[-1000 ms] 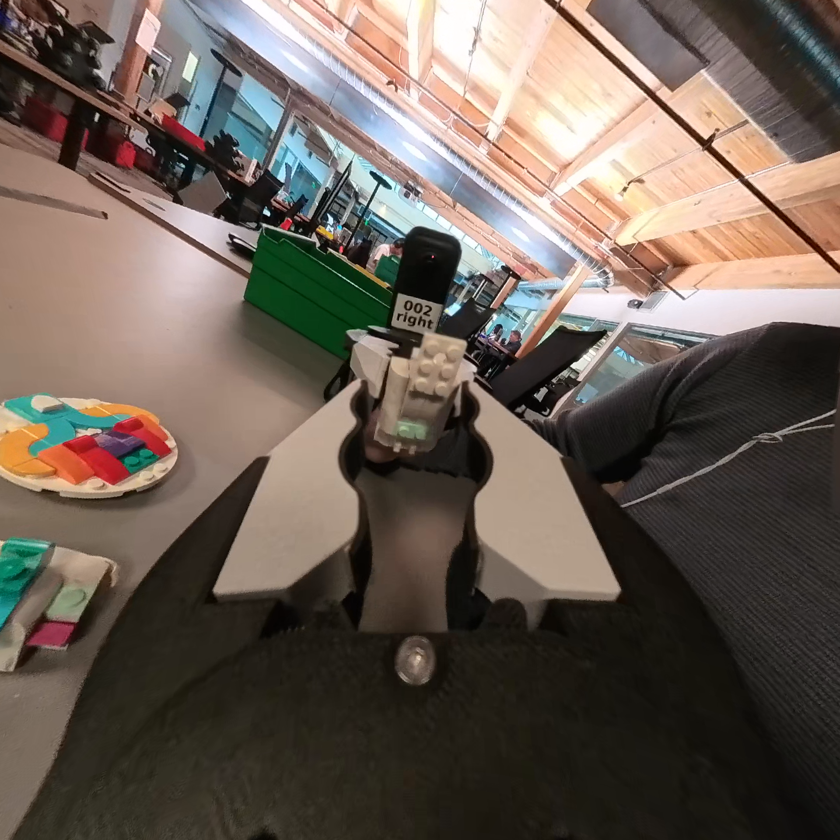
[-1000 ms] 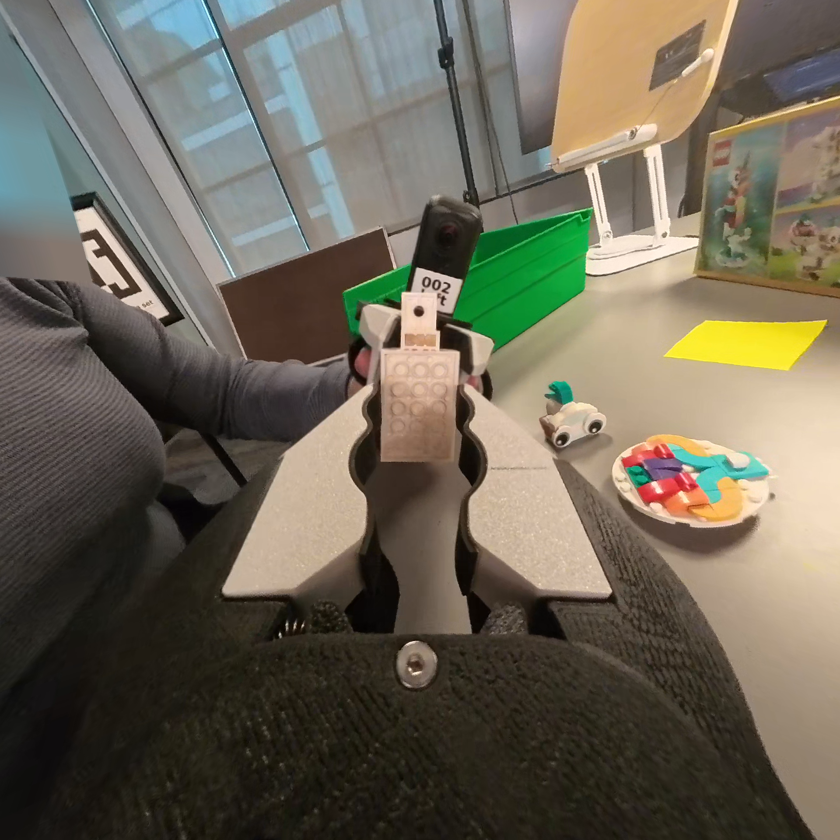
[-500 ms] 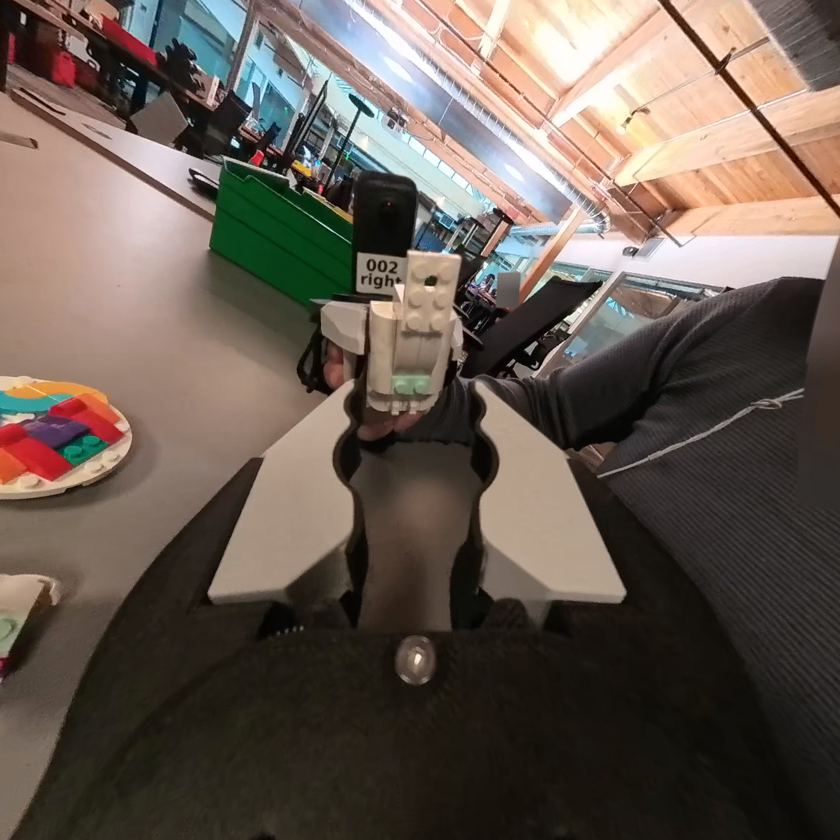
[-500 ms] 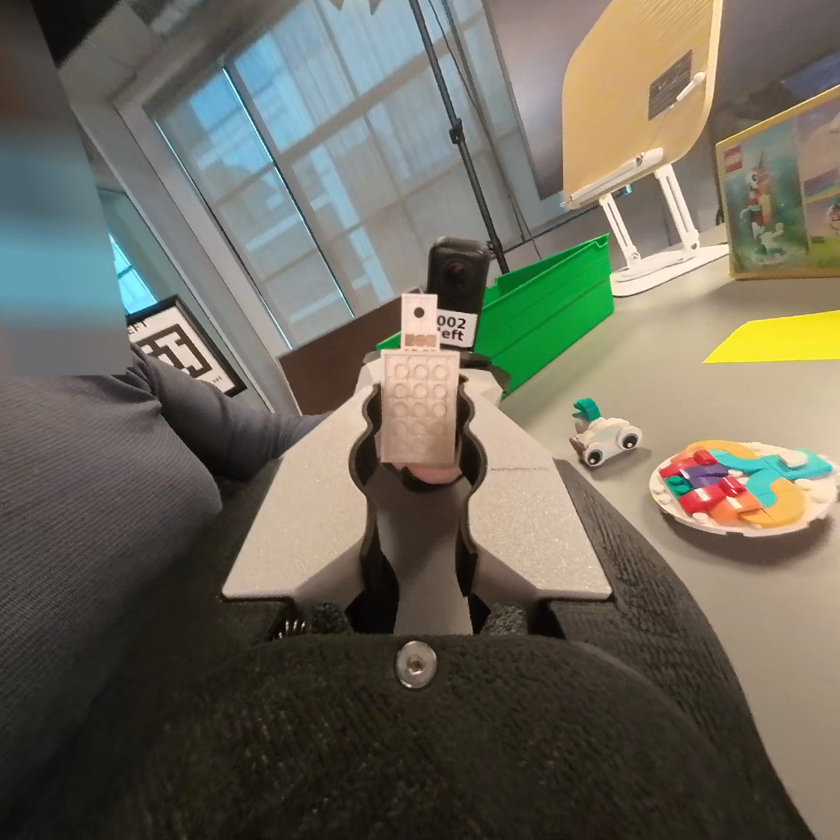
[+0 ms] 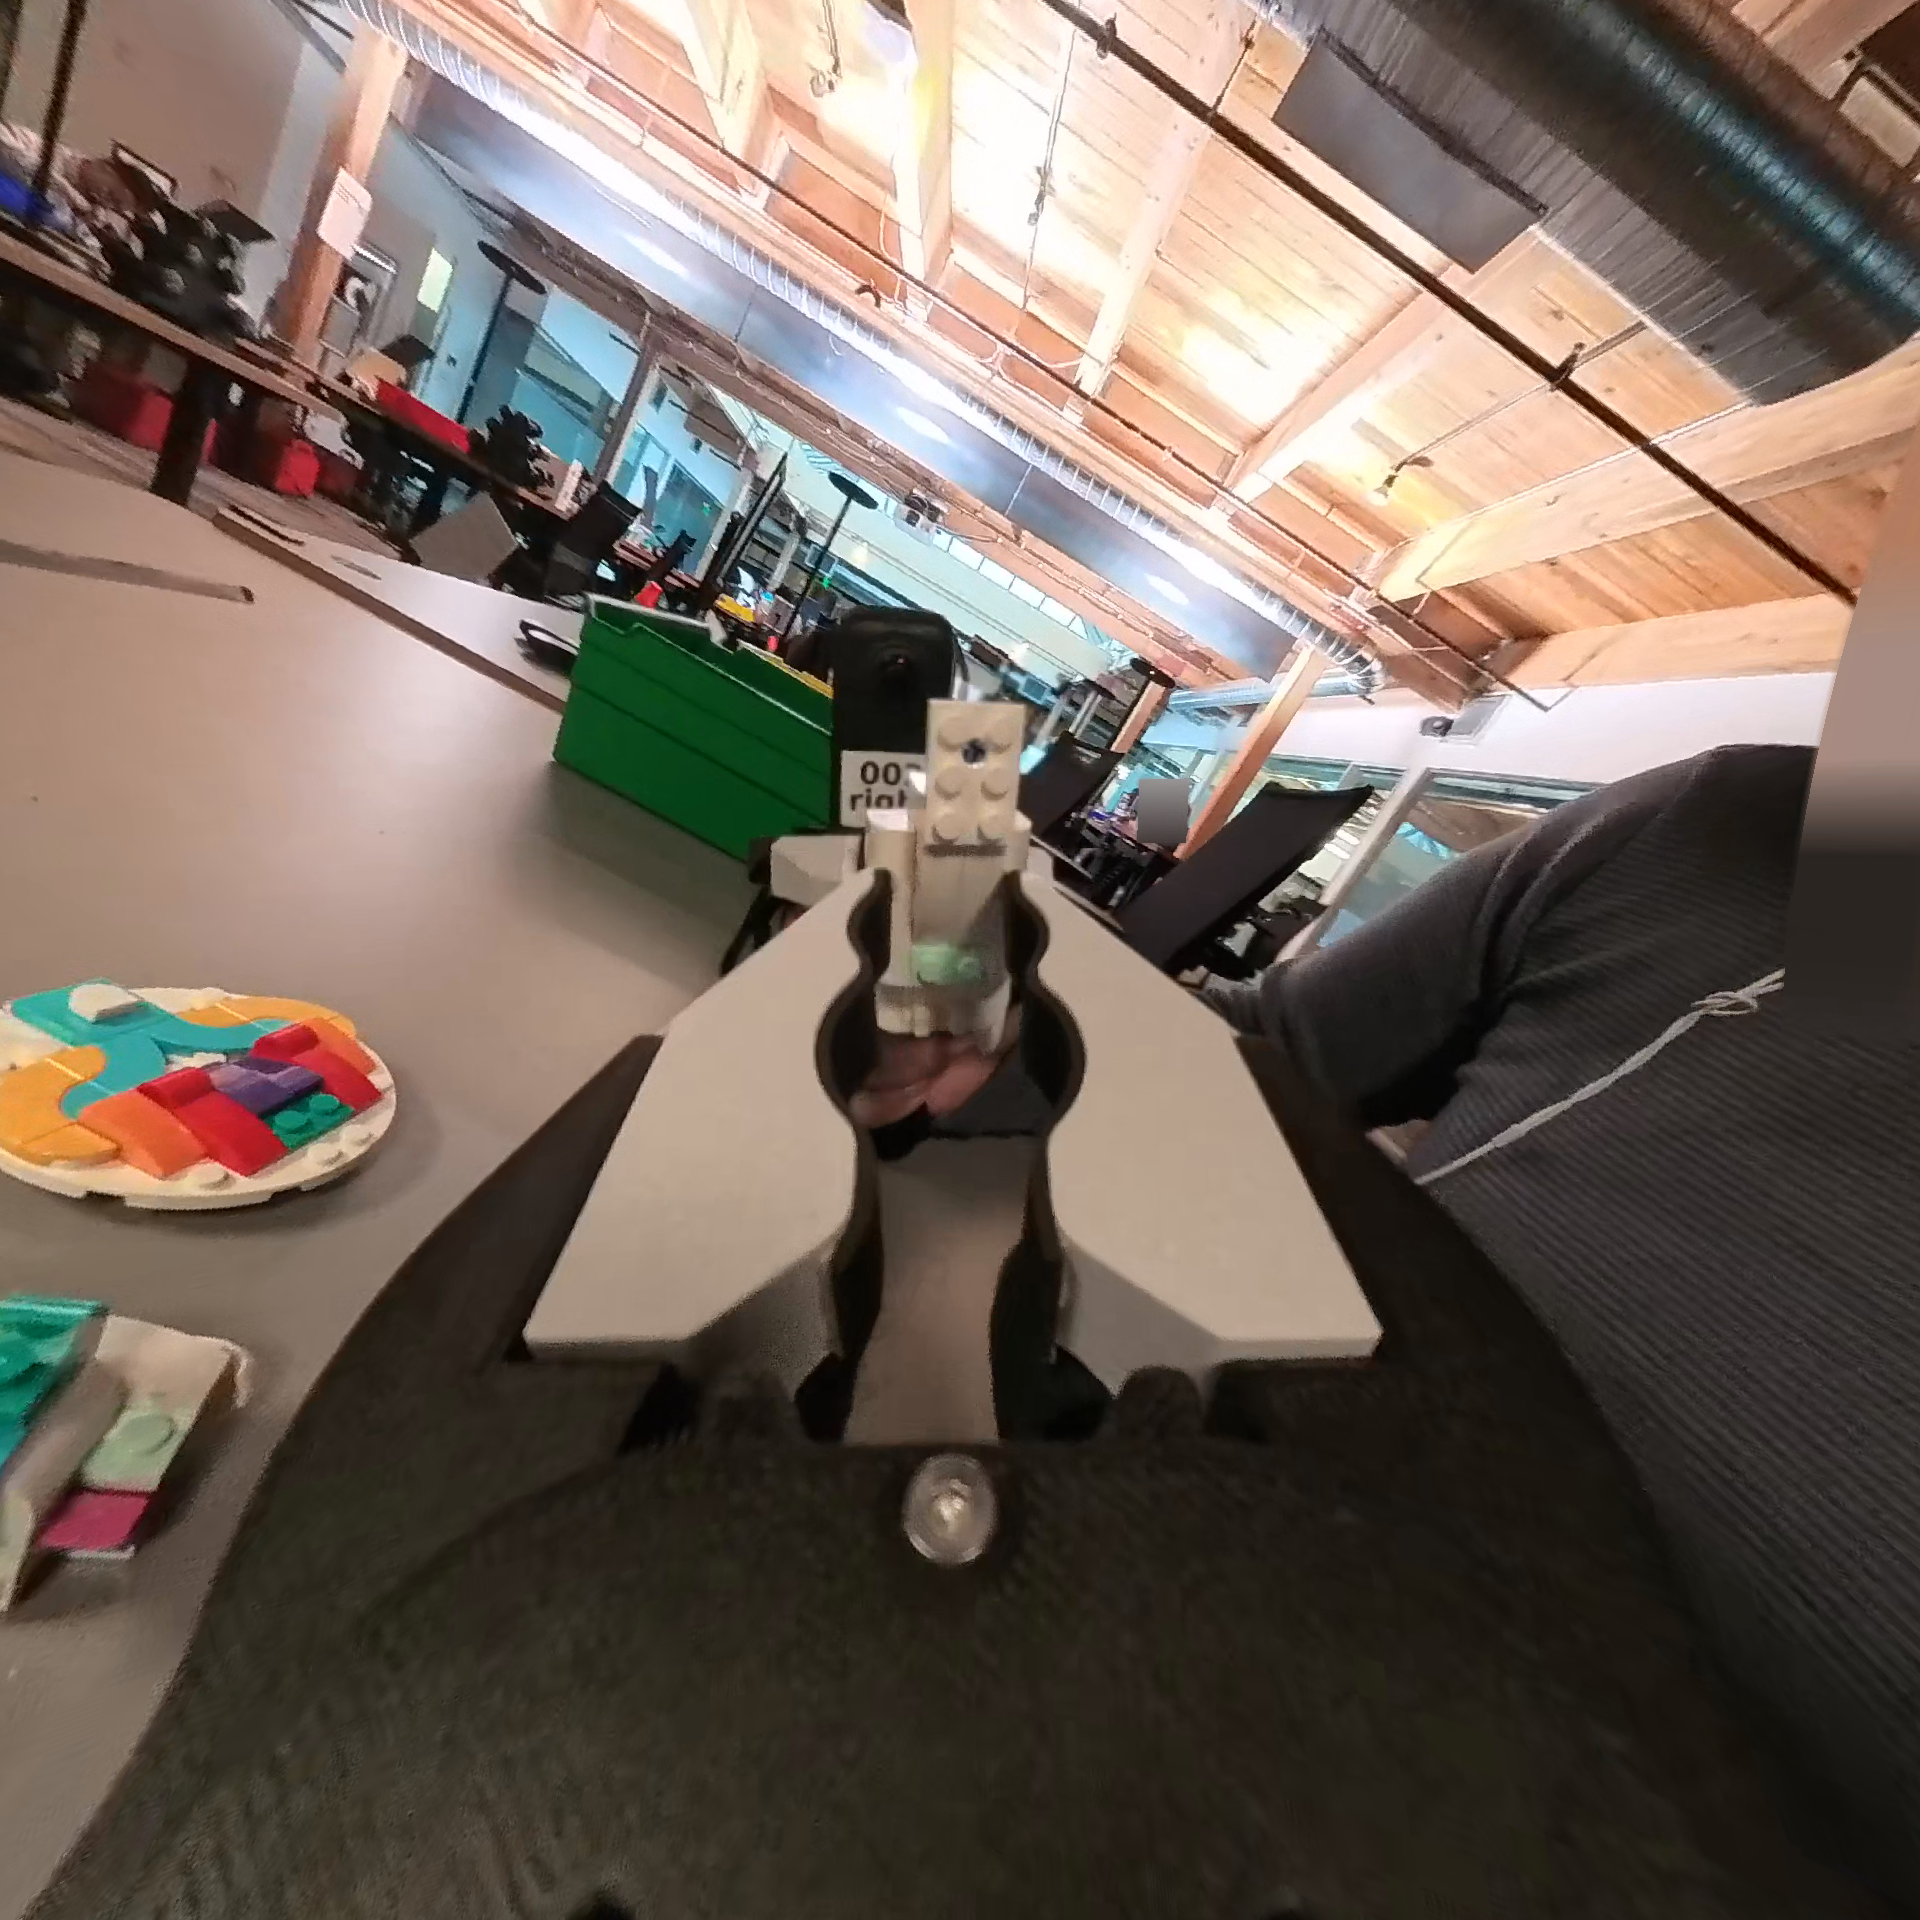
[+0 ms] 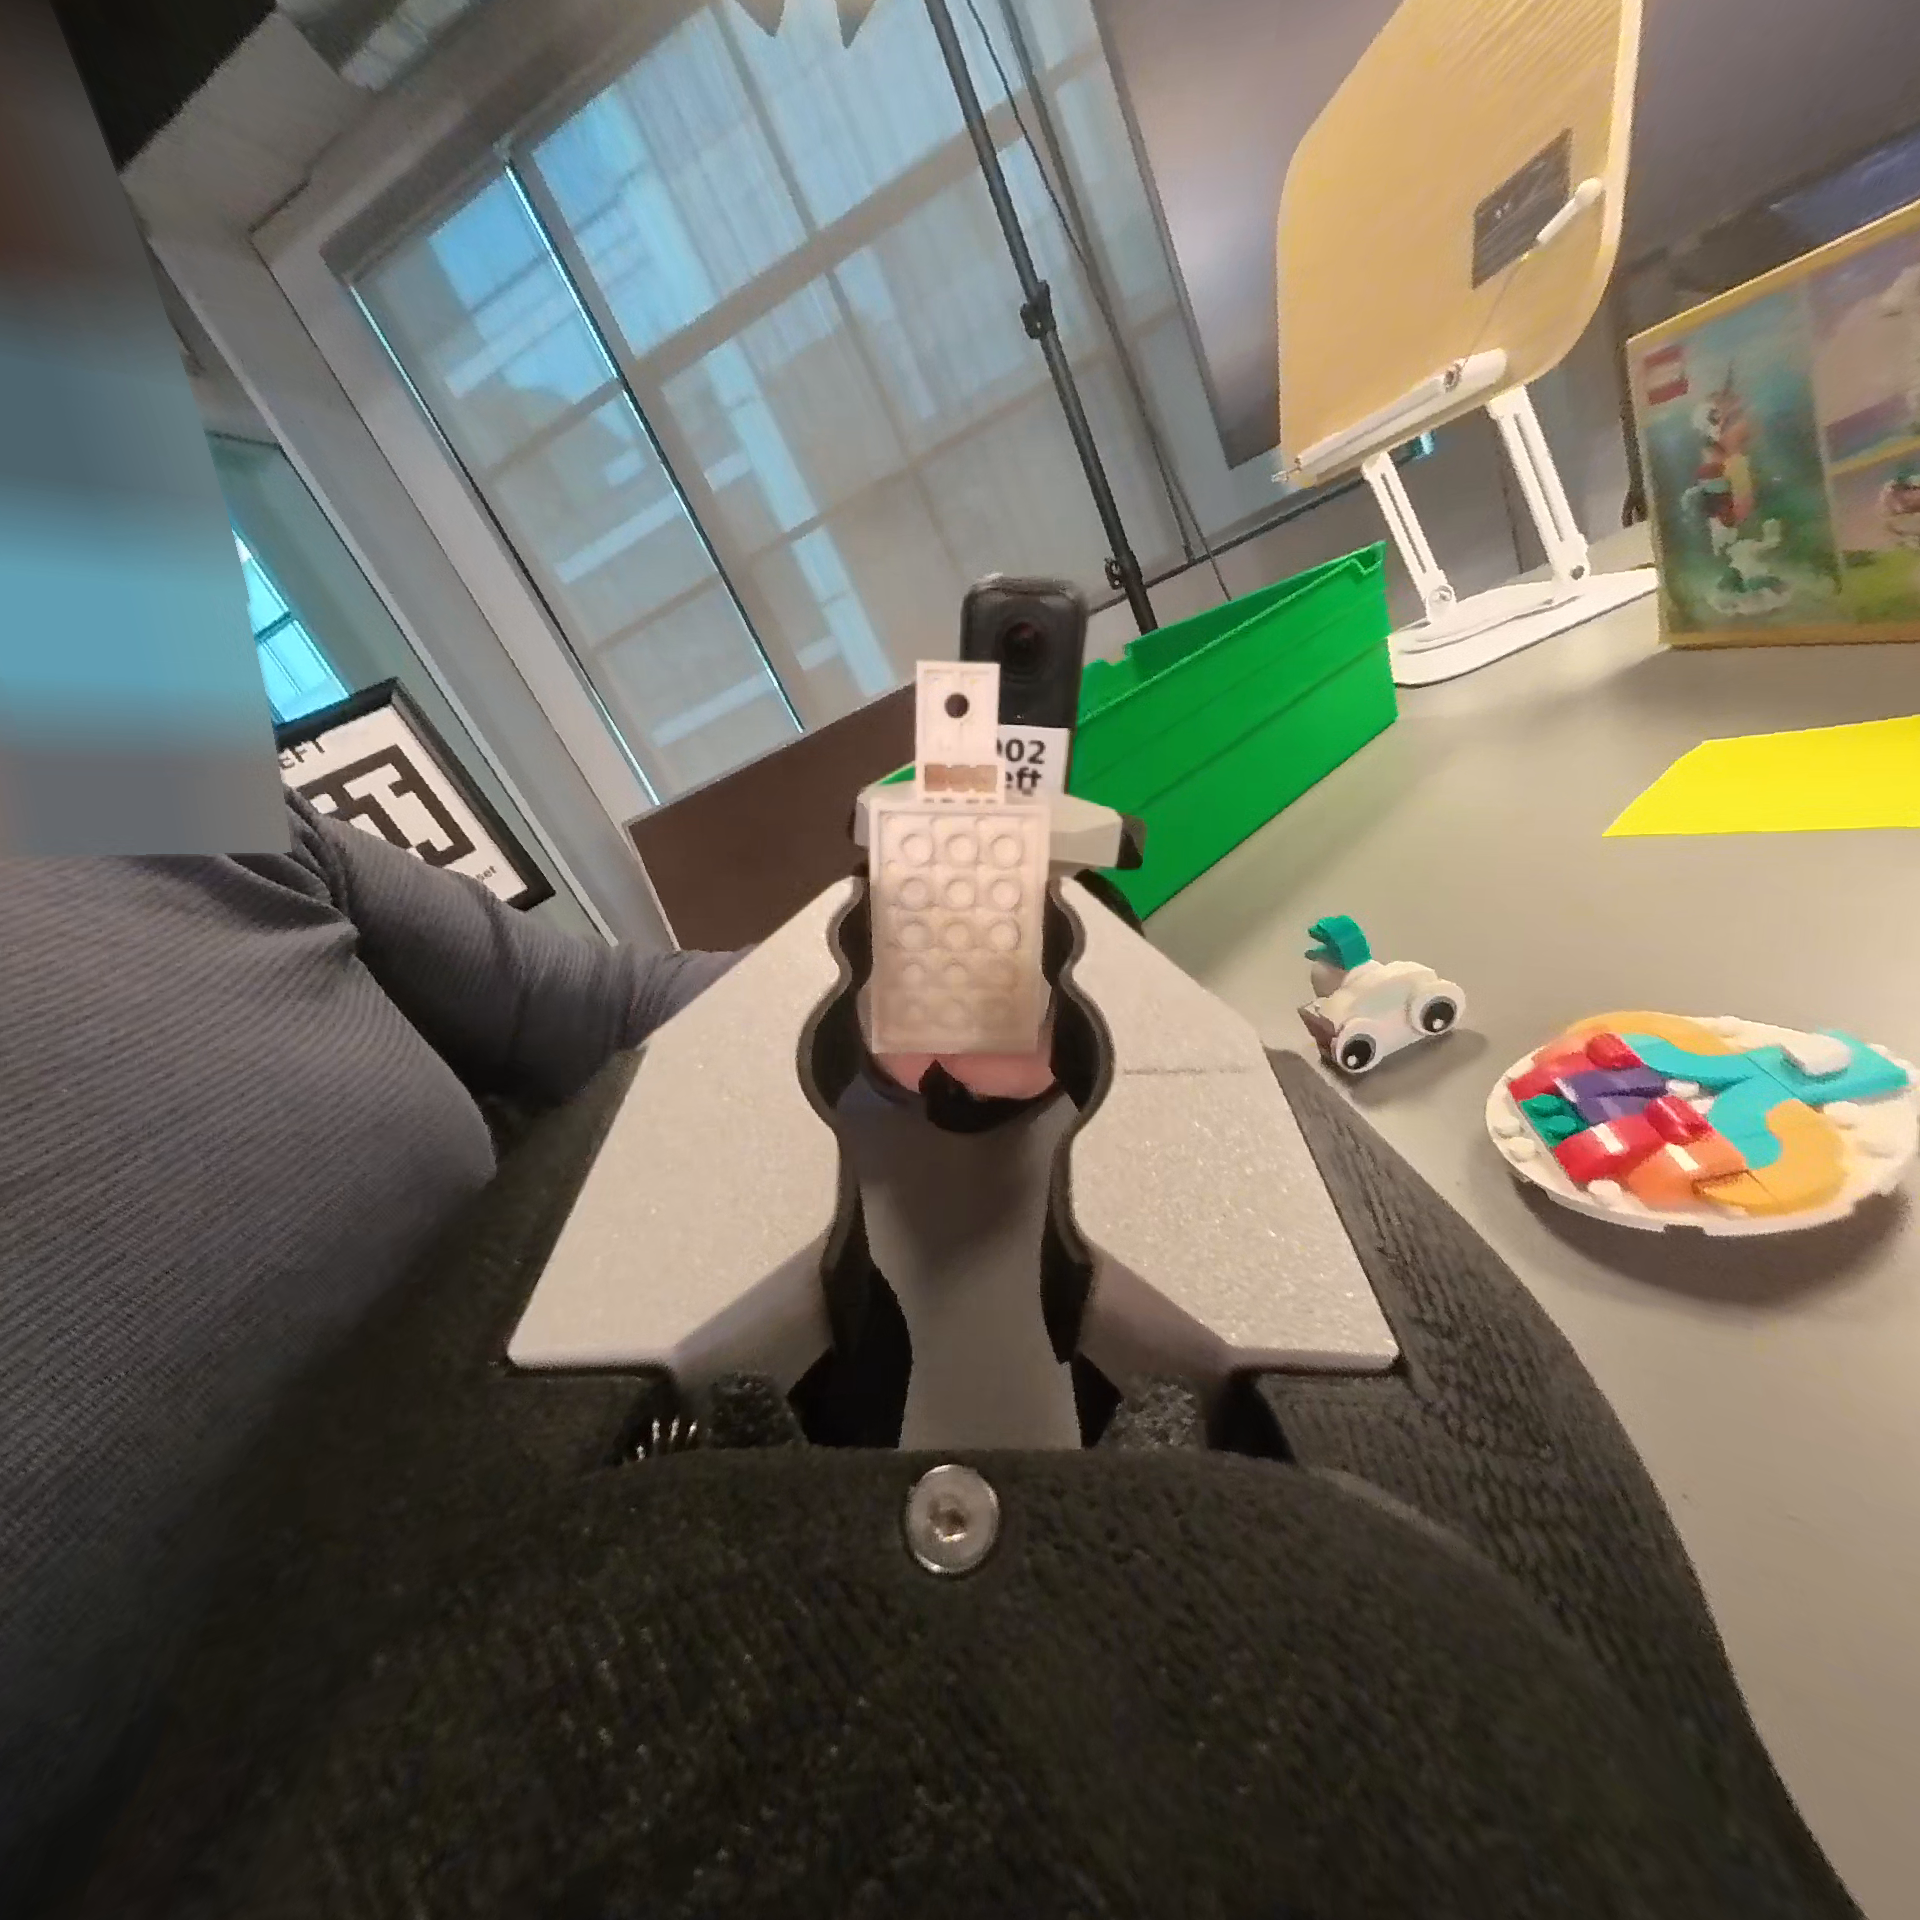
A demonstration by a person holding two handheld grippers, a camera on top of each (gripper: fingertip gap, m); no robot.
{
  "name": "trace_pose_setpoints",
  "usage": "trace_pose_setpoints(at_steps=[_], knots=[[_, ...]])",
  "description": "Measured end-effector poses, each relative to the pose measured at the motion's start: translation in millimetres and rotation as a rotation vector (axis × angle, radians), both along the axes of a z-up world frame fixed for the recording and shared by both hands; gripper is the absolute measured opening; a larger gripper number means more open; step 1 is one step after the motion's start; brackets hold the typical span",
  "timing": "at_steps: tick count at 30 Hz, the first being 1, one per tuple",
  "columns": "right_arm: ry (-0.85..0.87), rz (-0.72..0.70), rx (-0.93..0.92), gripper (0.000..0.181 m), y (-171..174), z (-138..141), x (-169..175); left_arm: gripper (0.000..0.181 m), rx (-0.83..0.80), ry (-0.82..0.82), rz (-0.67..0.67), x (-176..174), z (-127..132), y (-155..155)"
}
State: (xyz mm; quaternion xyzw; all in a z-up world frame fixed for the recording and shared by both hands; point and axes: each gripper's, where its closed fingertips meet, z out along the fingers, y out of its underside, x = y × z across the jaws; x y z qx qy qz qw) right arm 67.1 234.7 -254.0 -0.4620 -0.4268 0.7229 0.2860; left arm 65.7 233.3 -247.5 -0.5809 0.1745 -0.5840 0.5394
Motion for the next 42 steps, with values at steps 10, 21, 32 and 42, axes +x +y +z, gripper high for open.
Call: trace_pose_setpoints(at_steps=[10, 21, 32, 42], knots=[[-0.118, 0.013, 0.106, 0.031, -6, -16, -4, 0.023, -0.029, 0.023, 0.005, 1, -4, 2], [-0.182, 0.025, 0.149, 0.030, -5, -24, 2, 0.014, -0.033, 0.214, 0.008, 1, -19, -3], [-0.218, 0.083, 0.265, 0.030, -7, -30, 23, 0.014, -0.016, 0.336, -0.035, 19, -33, -11], [-0.209, 0.082, 0.127, 0.030, -3, -27, 18, 0.015, -0.044, 0.285, -0.020, 16, -29, -7]])
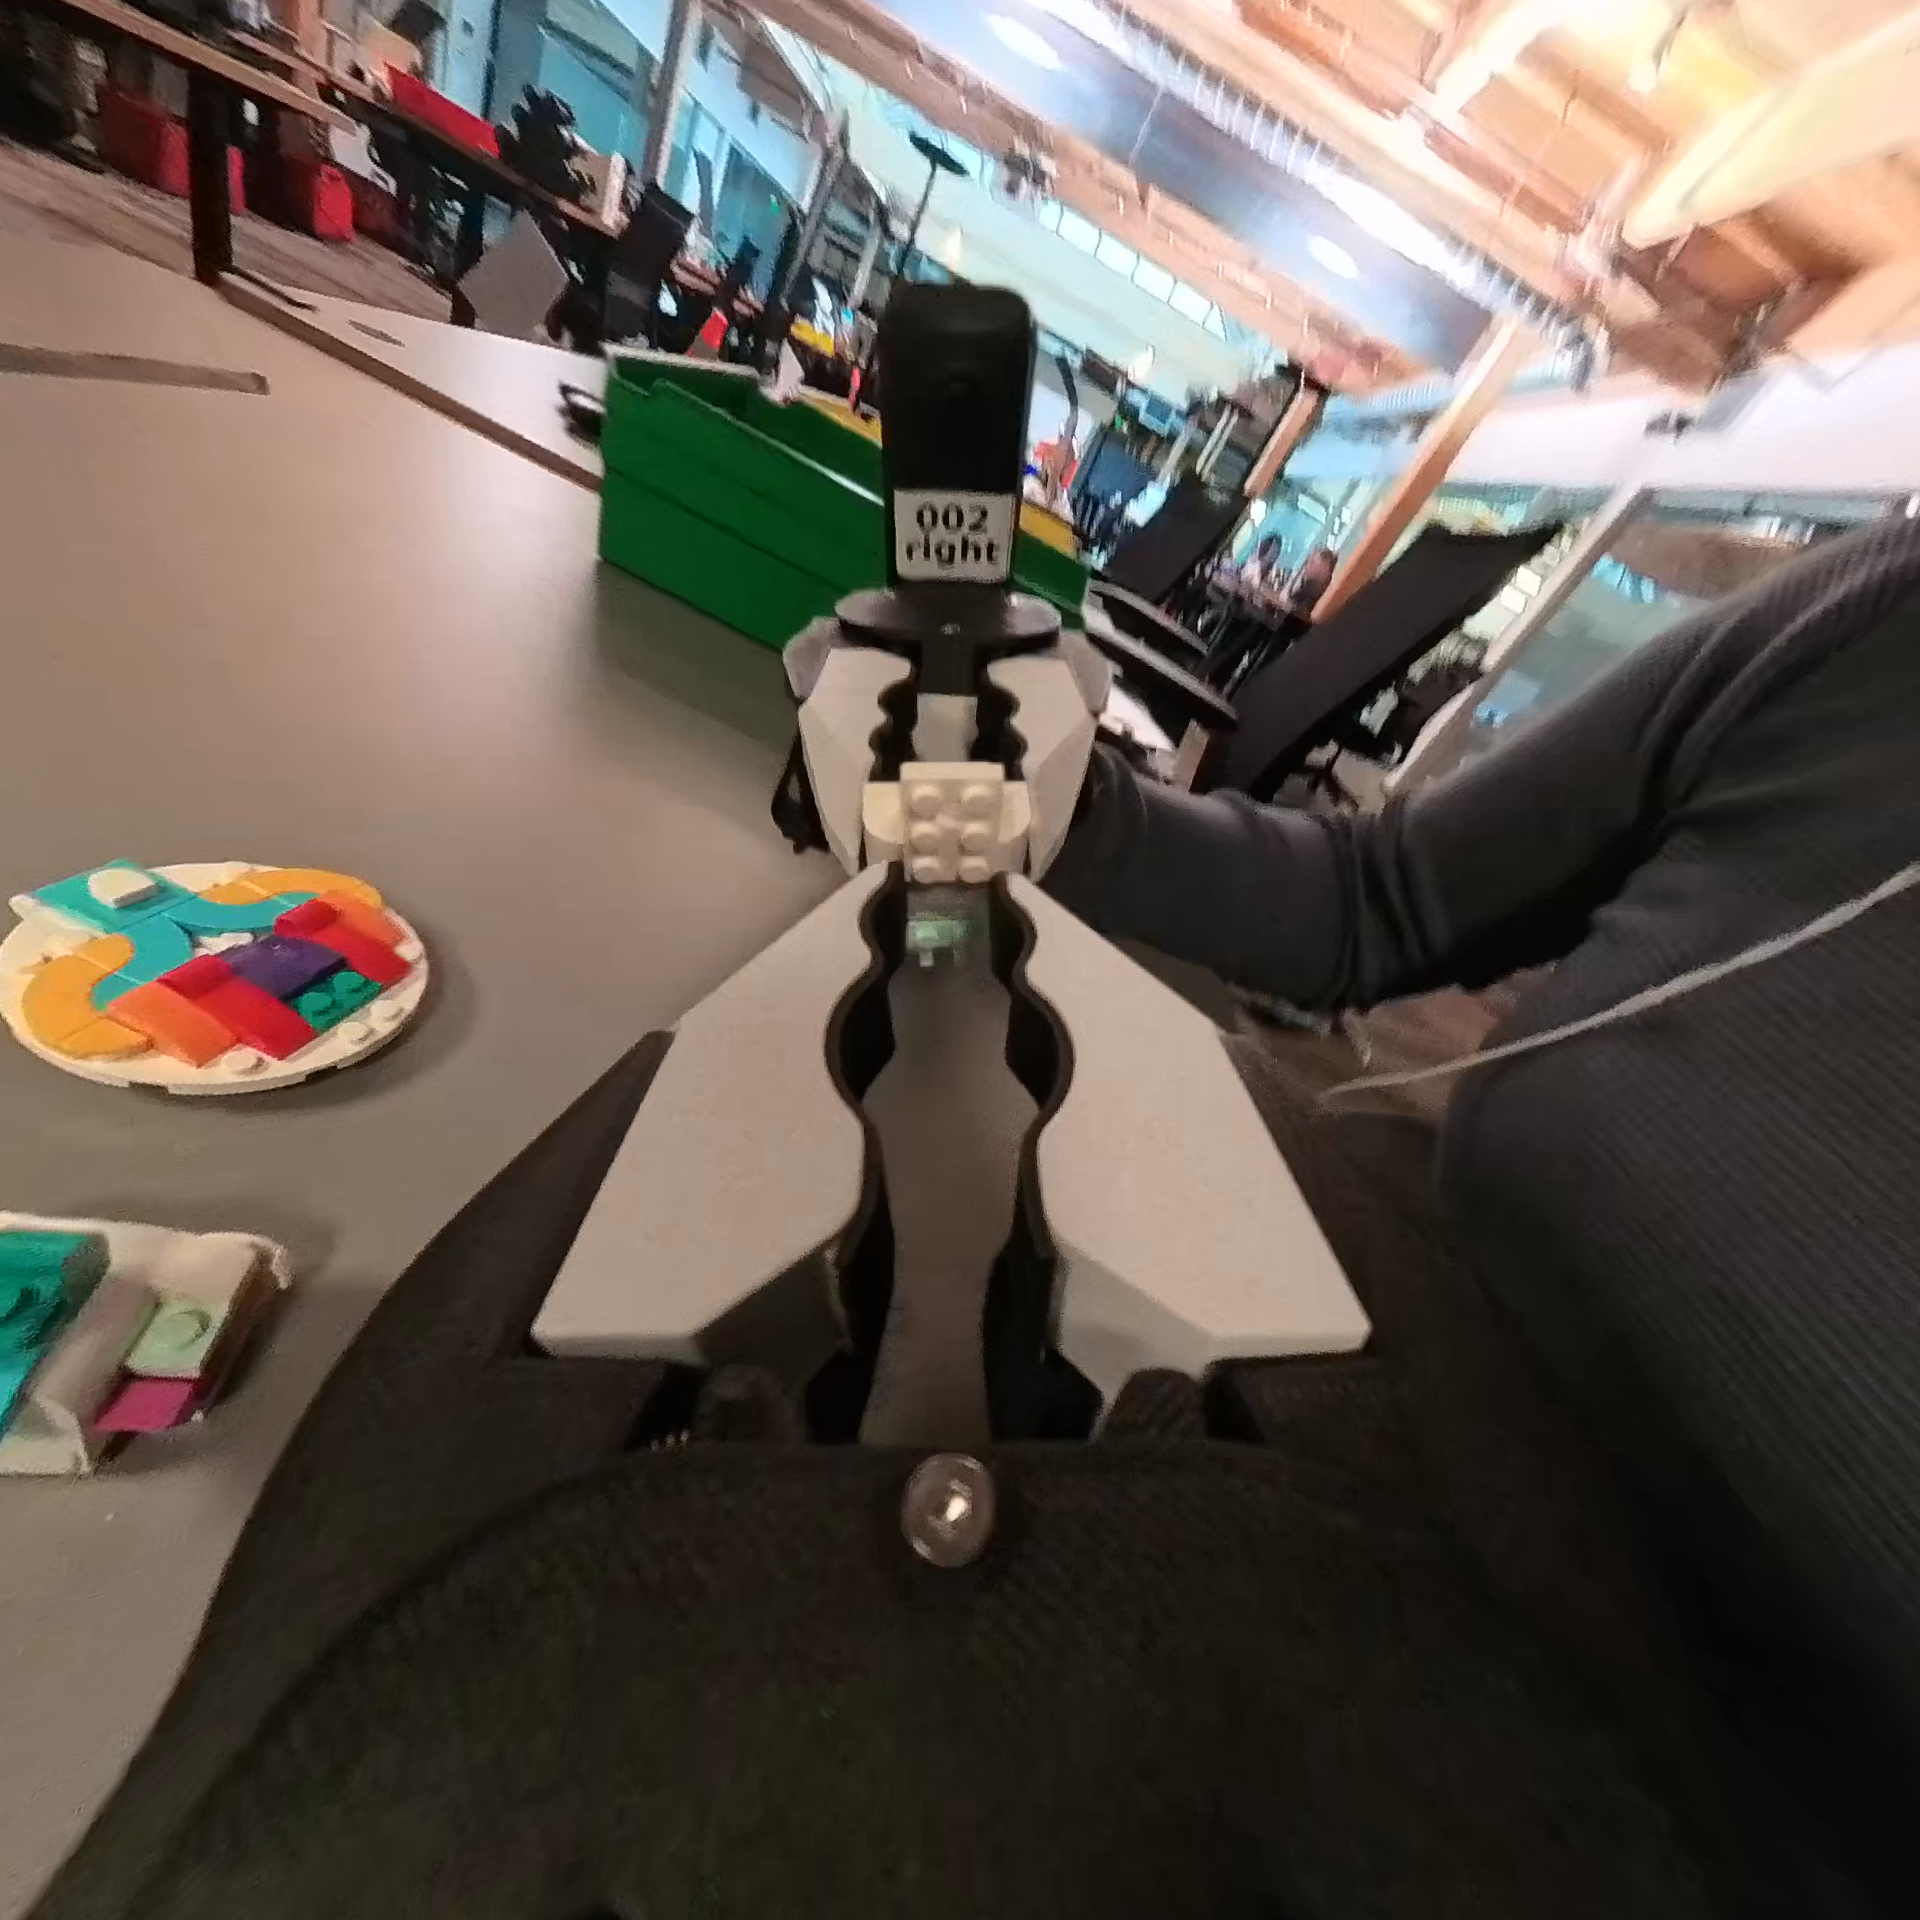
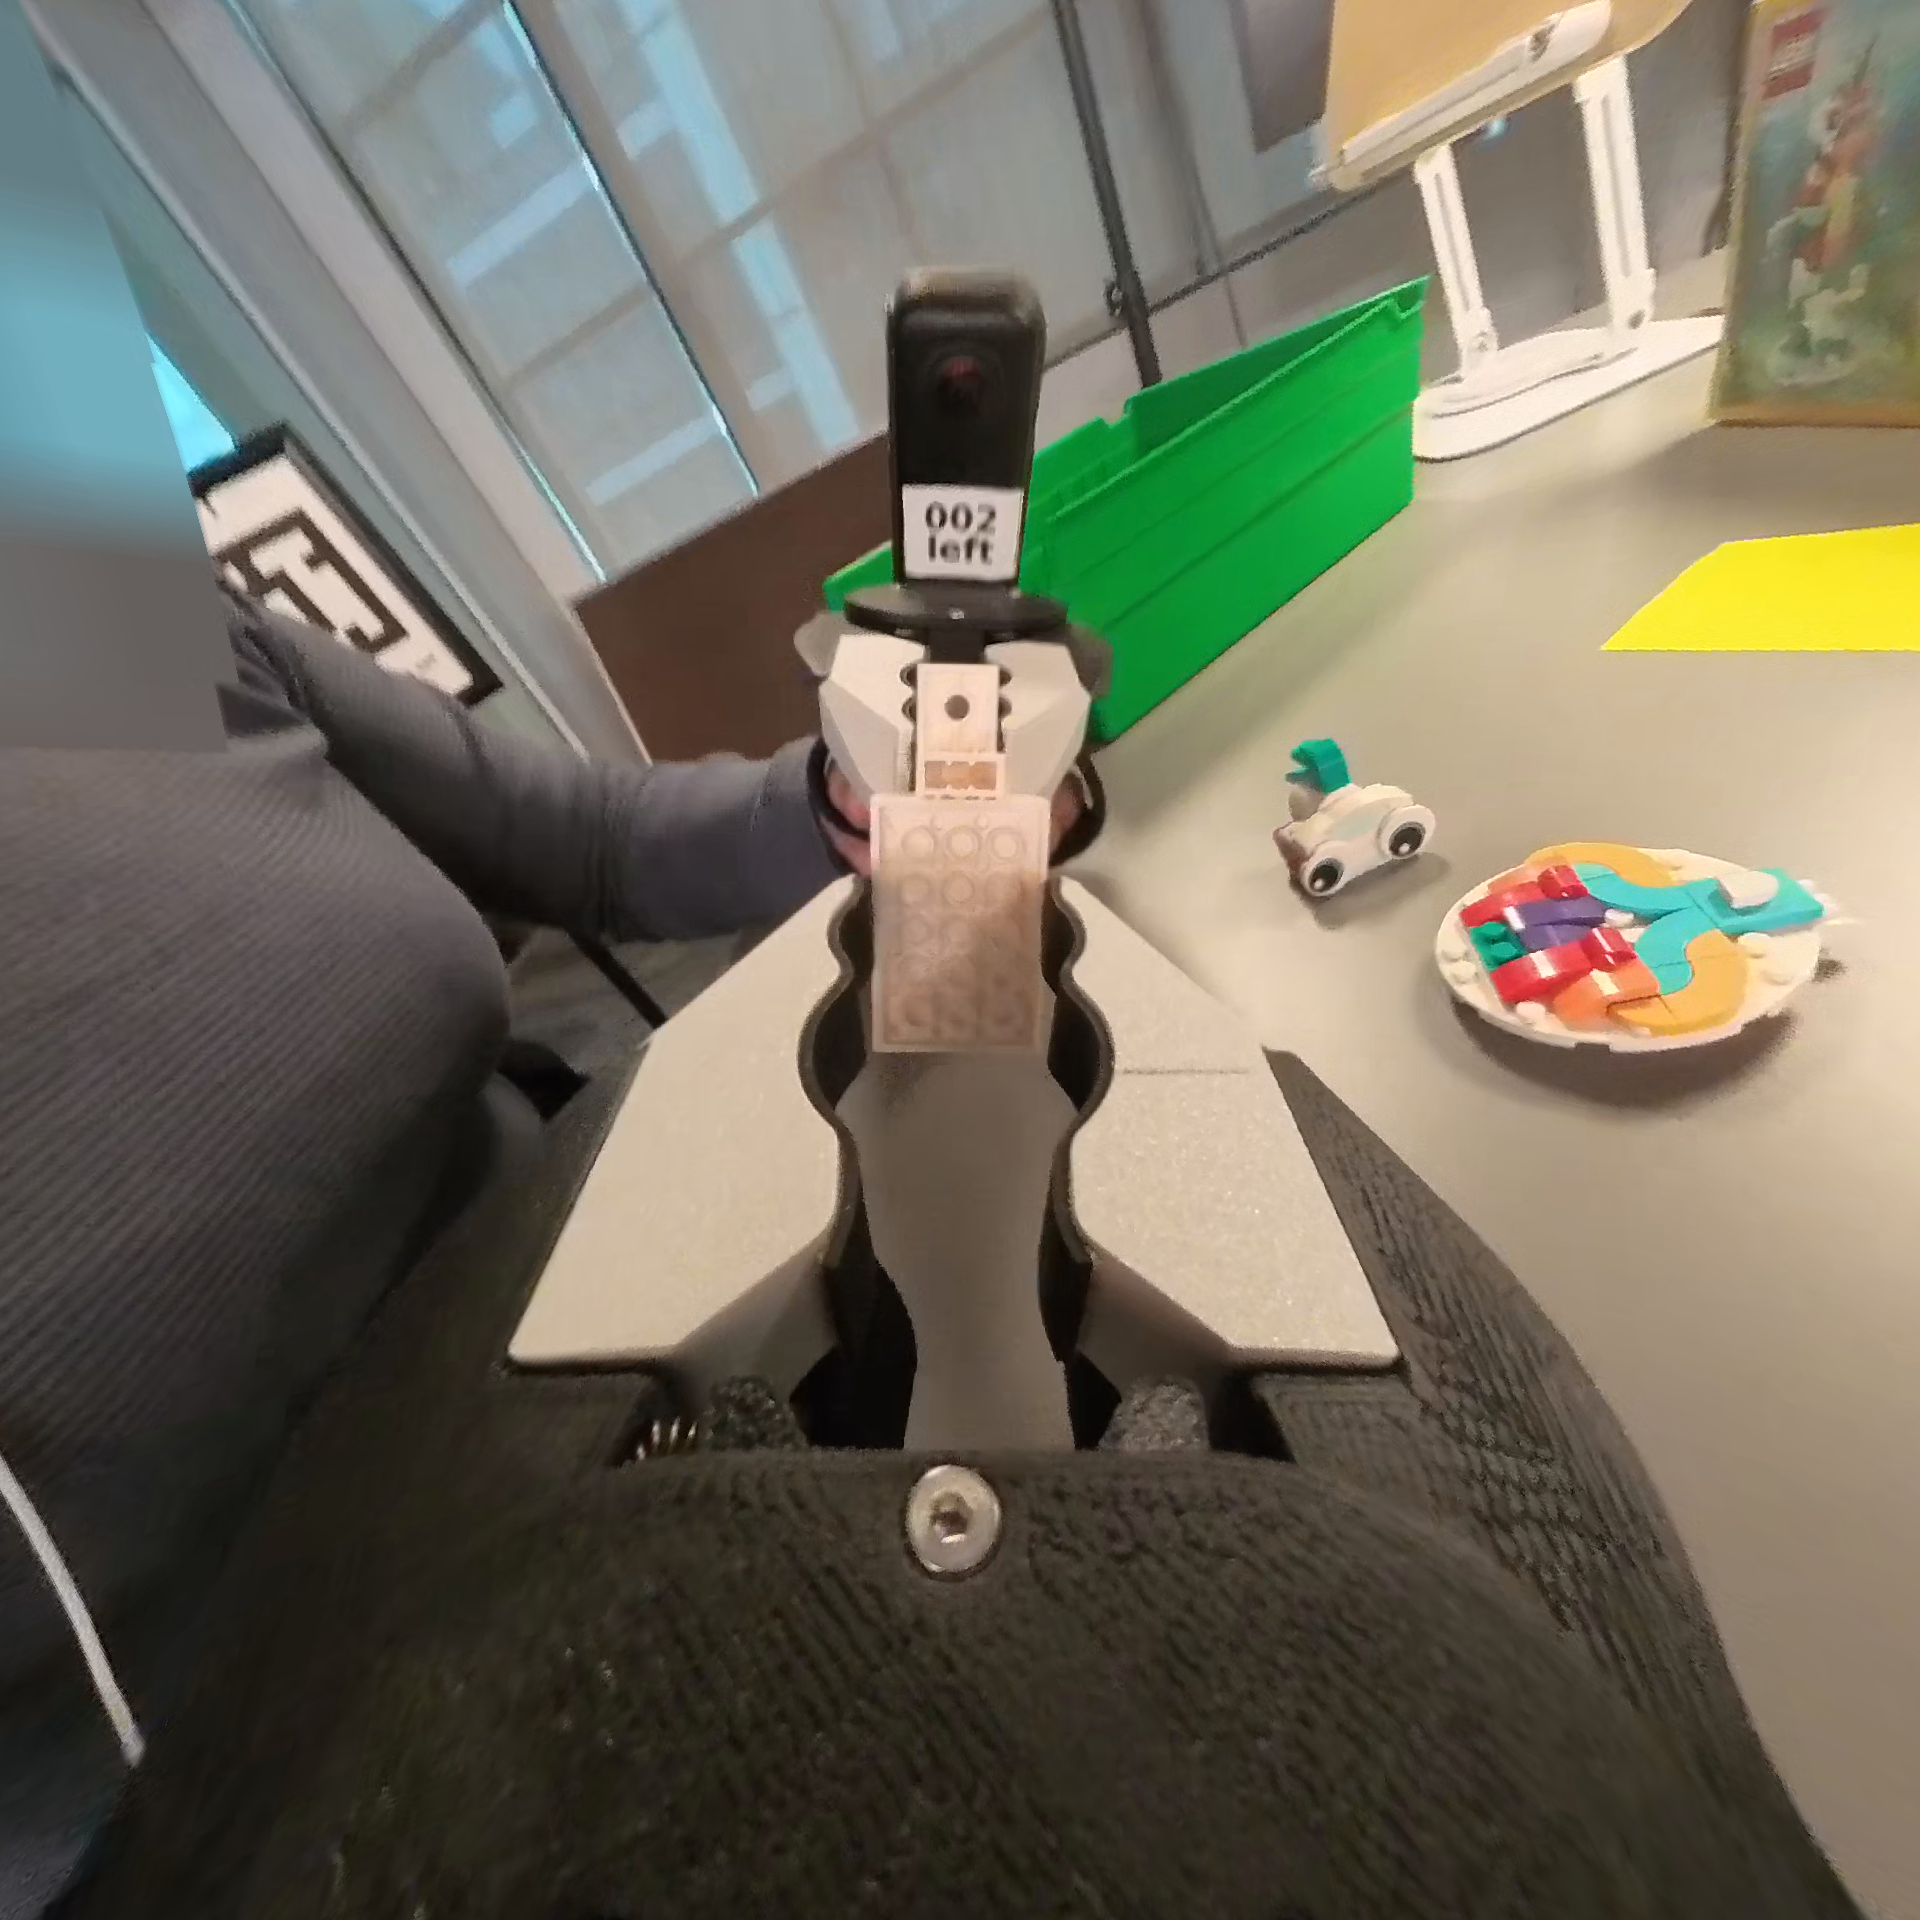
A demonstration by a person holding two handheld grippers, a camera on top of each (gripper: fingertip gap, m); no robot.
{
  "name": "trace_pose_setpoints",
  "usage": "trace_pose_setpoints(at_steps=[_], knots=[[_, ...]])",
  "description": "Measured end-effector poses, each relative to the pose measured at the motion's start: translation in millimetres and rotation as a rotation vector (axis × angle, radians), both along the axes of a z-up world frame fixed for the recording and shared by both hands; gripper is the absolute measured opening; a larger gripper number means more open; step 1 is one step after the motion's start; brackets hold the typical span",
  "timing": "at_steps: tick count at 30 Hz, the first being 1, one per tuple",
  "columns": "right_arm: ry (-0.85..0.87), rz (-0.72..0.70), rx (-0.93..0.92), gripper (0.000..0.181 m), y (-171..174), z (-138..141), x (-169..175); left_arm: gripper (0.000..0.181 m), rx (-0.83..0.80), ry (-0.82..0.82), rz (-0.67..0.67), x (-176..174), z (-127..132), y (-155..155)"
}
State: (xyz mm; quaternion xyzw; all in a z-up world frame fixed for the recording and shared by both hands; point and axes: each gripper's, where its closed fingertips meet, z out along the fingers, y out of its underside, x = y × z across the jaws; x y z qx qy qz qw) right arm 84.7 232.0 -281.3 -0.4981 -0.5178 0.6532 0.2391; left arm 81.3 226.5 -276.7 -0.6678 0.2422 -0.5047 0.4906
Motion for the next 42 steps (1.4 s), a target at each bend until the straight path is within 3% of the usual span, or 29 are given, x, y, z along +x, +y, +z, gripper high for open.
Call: trace_pose_setpoints(at_steps=[2, 3, 4, 6, 13, 18, 25, 26, 27, 30, 32, 35, 42], knots=[[0.047, -0.016, -0.058, 0.030, 1, 8, -4, 0.021, -0.047, -0.065, 0.023, -2, 2, 5], [0.060, -0.003, -0.081, 0.030, -2, 10, -6, 0.042, -0.088, -0.047, 0.005, 3, -3, 5], [0.056, 0.005, -0.082, 0.030, -6, 9, -9, 0.047, -0.115, -0.033, -0.048, 11, -7, 1], [0.074, 0.001, -0.069, 0.030, -10, 11, -14, 0.047, -0.115, -0.037, -0.090, 21, -6, -4], [0.094, -0.032, -0.086, 0.030, -3, 15, -12, 0.032, -0.038, -0.057, -0.023, 10, 2, 2], [0.055, 0.036, -0.051, 0.030, -13, 10, -8, 0.032, 0.005, 0.042, -0.054, 12, -4, -7], [0.027, 0.202, -0.142, 0.028, -21, 9, 5, 0.032, -0.030, 0.020, -0.152, 22, -5, -18], [0.030, 0.213, -0.150, 0.024, -21, 10, 6, 0.032, -0.035, 0.013, -0.162, 23, -5, -19], [0.051, 0.201, -0.169, 0.000, -16, 13, 7, 0.032, -0.021, -0.022, -0.218, 25, 0, -27], [0.044, 0.077, -0.126, 0.000, -1, 10, -1, 0.032, -0.034, -0.040, -0.132, 21, 2, -15], [0.069, 0.080, -0.138, 0.035, -3, 14, -2, 0.032, -0.051, -0.010, -0.069, 14, -4, -5], [0.044, 0.040, -0.160, 0.064, -2, 11, -10, 0.032, -0.068, 0.000, -0.013, 9, -7, 2], [0.048, 0.082, -0.190, 0.034, -14, 15, -16, 0.031, -0.041, 0.030, -0.047, 16, -7, -5]])
